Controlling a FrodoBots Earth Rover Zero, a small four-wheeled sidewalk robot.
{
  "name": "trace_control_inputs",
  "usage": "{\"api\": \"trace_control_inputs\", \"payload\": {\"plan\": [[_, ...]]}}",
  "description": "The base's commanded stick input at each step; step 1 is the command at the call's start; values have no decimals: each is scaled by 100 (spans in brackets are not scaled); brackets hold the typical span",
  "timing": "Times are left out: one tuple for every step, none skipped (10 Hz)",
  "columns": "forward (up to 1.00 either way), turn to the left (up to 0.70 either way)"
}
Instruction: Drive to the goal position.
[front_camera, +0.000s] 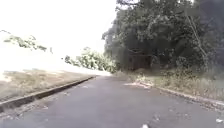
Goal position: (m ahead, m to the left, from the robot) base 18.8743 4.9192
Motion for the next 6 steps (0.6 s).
{"api": "trace_control_inputs", "payload": {"plan": [[45, 0], [45, 0], [45, 0], [45, 0], [45, 0], [45, 0]]}}
